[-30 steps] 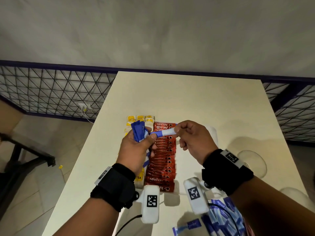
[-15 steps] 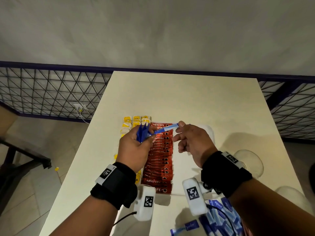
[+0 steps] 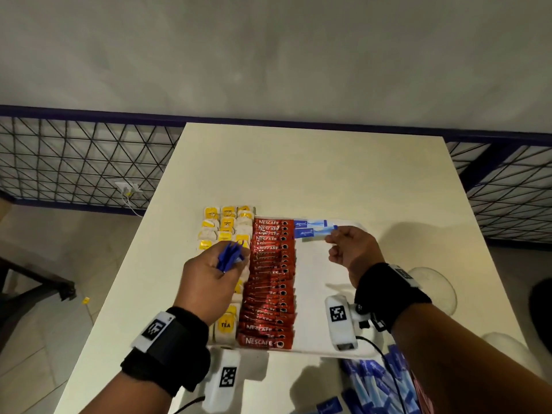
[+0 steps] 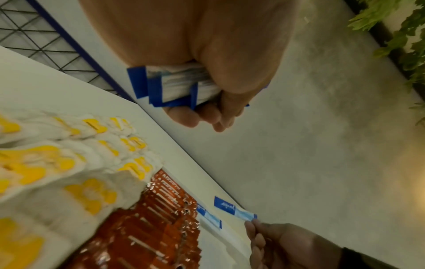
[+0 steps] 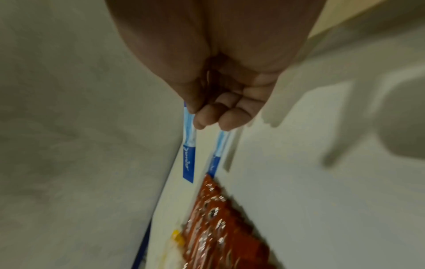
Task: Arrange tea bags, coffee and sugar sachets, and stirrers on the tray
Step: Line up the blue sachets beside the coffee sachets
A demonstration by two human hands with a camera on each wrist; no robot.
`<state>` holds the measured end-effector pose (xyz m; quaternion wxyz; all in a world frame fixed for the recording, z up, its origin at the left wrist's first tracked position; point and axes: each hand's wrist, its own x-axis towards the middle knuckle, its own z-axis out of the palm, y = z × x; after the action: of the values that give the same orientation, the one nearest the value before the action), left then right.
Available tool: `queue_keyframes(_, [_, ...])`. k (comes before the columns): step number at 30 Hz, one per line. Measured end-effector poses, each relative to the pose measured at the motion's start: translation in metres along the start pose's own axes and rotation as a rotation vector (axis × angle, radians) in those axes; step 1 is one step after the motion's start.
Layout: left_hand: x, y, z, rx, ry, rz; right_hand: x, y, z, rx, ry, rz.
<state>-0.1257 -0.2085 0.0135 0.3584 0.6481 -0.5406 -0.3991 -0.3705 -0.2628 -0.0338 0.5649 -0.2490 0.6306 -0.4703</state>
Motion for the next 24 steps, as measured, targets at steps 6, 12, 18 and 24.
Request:
queue_keyframes(6, [-0.006, -0.022, -0.013, 0.086, 0.008, 0.006, 0.05, 0.023, 0.001, -0.015, 0.102, 0.188])
queue_keyframes(12, [-0.001, -0.033, -0.016, 0.09, 0.007, -0.036, 0.062, 0.028, 0.006, -0.161, 0.155, 0.188])
queue_keyframes(18, [0.001, -0.037, -0.012, 0.116, 0.008, -0.014, 0.071, 0.03, 0.002, -0.406, 0.218, 0.144])
queue_keyframes(24, [0.0, -0.037, -0.012, 0.096, 0.007, -0.043, 0.077, 0.032, 0.002, -0.79, 0.306, 0.013])
